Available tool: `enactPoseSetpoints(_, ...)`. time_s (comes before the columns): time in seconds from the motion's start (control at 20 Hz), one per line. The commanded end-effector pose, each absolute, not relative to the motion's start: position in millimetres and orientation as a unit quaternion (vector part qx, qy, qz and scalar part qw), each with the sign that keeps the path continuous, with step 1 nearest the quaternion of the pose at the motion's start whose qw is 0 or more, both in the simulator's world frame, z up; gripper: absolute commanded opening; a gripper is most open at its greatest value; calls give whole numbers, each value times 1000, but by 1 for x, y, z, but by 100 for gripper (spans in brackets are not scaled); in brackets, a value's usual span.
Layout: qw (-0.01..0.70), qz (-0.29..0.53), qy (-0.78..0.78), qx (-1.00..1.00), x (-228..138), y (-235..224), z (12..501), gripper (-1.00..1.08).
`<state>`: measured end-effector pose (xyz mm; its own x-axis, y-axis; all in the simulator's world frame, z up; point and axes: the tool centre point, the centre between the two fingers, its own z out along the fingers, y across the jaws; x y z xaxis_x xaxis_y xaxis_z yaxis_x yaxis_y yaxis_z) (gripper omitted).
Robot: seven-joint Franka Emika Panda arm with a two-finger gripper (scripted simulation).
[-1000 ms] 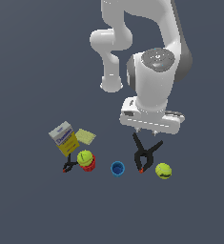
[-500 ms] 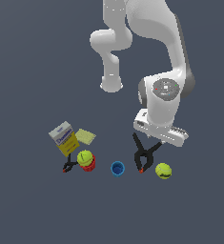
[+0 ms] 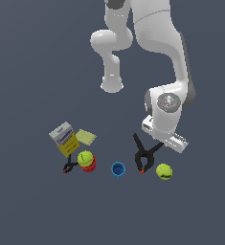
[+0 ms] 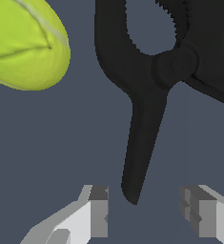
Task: Pick up a designated object from a clutter of objects.
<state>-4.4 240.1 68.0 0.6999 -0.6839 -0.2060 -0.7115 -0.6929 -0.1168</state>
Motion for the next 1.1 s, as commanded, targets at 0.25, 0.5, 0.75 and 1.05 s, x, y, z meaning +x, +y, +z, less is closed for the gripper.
enactPoseSetpoints(0.25, 94, 81, 410, -904, -12, 251, 51, 28)
enactPoseSetpoints(0.5, 94, 81, 409, -904, -12, 252, 50, 28)
enactPoseSetpoints(0.75, 94, 81, 410, -903, -13, 255, 36, 28)
enactPoseSetpoints(1.05, 94, 81, 411, -903, -15, 259, 21, 28)
